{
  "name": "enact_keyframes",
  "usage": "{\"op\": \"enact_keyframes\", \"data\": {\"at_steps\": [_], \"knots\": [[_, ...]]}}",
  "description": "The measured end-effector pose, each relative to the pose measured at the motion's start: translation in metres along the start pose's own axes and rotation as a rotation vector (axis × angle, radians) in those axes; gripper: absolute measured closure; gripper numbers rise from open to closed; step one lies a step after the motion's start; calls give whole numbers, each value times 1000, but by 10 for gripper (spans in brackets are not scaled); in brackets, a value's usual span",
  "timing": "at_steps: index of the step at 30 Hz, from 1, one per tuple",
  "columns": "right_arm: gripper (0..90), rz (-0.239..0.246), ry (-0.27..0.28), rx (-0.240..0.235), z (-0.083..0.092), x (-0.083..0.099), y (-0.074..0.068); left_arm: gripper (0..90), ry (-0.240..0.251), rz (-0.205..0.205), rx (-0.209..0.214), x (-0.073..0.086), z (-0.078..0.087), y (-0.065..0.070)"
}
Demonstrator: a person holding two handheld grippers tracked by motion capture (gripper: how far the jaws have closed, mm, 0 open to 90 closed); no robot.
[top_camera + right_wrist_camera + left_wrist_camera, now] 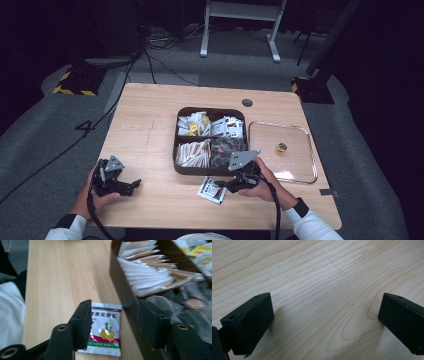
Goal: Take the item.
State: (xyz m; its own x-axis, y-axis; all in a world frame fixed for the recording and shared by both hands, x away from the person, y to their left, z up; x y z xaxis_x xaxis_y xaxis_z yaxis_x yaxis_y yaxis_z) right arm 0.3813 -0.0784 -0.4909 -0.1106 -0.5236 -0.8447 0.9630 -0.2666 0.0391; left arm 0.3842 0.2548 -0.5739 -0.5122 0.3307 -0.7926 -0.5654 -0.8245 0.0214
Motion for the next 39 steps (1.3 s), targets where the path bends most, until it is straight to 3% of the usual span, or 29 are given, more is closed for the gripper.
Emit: {"op": "enact_keyframes", "data": {"at_steps": [6, 15, 21, 31, 34, 39], "knots": [[424, -17, 40, 64, 17, -4, 18, 4, 1, 1, 0, 0, 0, 0], [326, 3, 46, 180, 33, -5, 44, 4, 3, 1, -1, 0, 0, 0], [290, -36, 66, 258, 51, 0, 69, 4, 2, 1, -1, 0, 0, 0], [242, -75, 47, 350, 67, 14, 96, 4, 2, 1, -1, 0, 0, 0], [234, -81, 22, 406, 74, 21, 107, 4, 3, 2, -1, 0, 0, 0], [247, -110, 13, 457, 84, 32, 123, 4, 1, 4, 0, 0, 0, 0]]}}
Point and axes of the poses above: each handheld gripper's, and its own axes: z roughly backward along the jaws, x roughly out of its underside, y roughly to its right, the point moved 9 cm from there along -z, roughly forward along the jaws, and after that the axes turned 11 degrees about y, right-handed, at the moved point
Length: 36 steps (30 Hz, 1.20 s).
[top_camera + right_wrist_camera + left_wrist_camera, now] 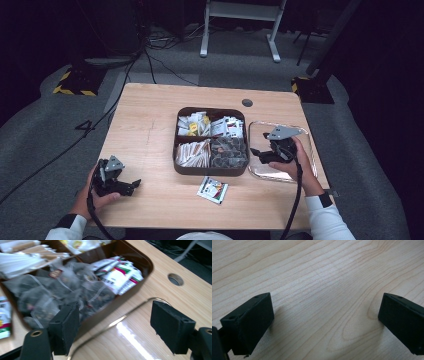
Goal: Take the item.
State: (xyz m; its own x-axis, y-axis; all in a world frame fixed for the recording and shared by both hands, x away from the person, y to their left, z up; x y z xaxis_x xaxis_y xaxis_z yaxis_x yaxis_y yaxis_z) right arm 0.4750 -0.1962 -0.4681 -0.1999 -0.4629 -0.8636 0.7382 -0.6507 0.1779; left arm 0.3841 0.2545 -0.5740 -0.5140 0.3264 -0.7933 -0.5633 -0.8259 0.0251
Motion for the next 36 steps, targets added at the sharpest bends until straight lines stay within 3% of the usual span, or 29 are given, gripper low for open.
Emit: {"op": "enact_keyframes", "data": {"at_steps": [7, 19, 36], "knots": [[276, -52, -12, 92, 2, 18, 32, 3, 1, 1, 0, 0, 0, 0], [305, -183, -74, 169, 4, 64, 77, 4, 1, 0, 0, 0, 0, 0], [396, -271, -158, 169, -1, 106, 94, 3, 1, -2, 0, 0, 0, 0]]}}
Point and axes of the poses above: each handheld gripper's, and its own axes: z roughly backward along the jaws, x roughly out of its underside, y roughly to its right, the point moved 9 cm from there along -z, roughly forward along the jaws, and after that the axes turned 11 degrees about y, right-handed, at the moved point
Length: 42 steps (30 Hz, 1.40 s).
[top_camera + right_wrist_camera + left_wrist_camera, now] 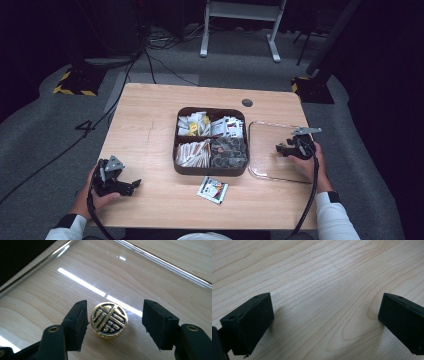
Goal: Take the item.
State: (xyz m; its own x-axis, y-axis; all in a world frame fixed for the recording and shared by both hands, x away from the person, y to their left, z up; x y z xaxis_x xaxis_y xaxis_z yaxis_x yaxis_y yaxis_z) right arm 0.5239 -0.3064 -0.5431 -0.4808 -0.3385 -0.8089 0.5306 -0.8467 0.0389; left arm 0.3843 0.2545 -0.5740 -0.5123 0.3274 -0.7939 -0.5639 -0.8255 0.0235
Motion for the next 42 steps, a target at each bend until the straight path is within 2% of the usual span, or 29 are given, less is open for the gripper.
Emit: {"op": "enact_keyframes", "data": {"at_steps": [3, 8, 10, 11, 25, 33, 38, 42], "knots": [[414, -2, -5, 0, -2, 4, 2, 4, 1, 3, 0, 0, 0, 0], [539, 12, 6, -33, -3, 6, -3, 4, -1, -1, 1, 0, 0, 0], [567, 32, -6, -31, -5, 7, -5, 4, 0, 4, 1, 0, 0, 0], [578, 27, -4, -37, -5, 7, -5, 4, 0, 4, 1, 0, 0, 0], [589, -7, 11, -54, -5, 7, -5, 1, 1, 0, 4, 0, -1, 0], [590, -2, 2, -39, -2, 8, -2, 1, 1, -2, 4, -1, -1, 0], [590, -13, 26, -41, 3, 4, 0, 1, 1, -2, 4, -1, -1, 0], [590, 1, 31, -24, 7, 0, 3, 2, 1, -2, 2, -1, -1, 0]]}}
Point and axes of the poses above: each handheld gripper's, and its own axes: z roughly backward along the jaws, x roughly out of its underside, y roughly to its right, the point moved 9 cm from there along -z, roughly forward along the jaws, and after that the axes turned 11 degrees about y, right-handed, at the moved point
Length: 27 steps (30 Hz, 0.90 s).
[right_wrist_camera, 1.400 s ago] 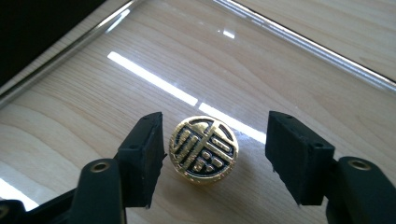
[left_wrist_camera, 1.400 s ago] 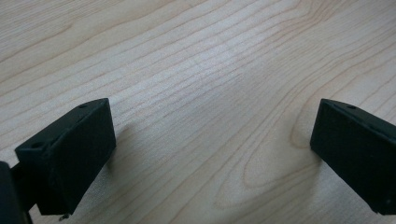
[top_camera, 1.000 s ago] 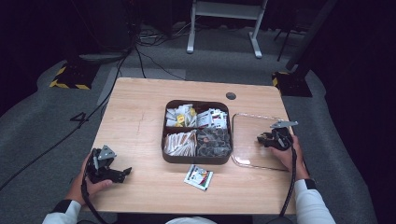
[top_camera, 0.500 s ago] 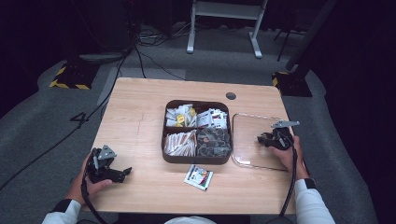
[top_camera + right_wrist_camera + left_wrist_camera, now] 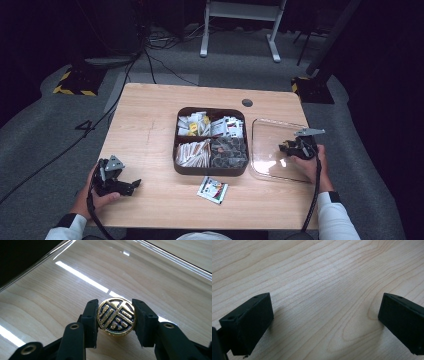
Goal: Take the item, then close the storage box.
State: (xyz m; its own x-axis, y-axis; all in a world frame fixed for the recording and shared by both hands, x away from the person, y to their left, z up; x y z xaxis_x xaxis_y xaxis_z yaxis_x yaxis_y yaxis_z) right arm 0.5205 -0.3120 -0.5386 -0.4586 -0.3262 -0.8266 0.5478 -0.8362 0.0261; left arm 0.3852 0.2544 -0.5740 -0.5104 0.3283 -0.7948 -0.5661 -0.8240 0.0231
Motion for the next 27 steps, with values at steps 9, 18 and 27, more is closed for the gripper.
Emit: {"op": "enact_keyframes", "data": {"at_steps": [9, 18, 27], "knots": [[590, -11, 53, 19, 14, -20, 7, 2, 0, 0, 1, 0, 0, 0], [590, -2, 99, 25, 28, -41, 4, 1, -3, 5, 1, 0, -1, 0], [590, 18, 126, 44, 40, -66, -3, 2, -3, 3, 0, 0, -1, 0]]}}
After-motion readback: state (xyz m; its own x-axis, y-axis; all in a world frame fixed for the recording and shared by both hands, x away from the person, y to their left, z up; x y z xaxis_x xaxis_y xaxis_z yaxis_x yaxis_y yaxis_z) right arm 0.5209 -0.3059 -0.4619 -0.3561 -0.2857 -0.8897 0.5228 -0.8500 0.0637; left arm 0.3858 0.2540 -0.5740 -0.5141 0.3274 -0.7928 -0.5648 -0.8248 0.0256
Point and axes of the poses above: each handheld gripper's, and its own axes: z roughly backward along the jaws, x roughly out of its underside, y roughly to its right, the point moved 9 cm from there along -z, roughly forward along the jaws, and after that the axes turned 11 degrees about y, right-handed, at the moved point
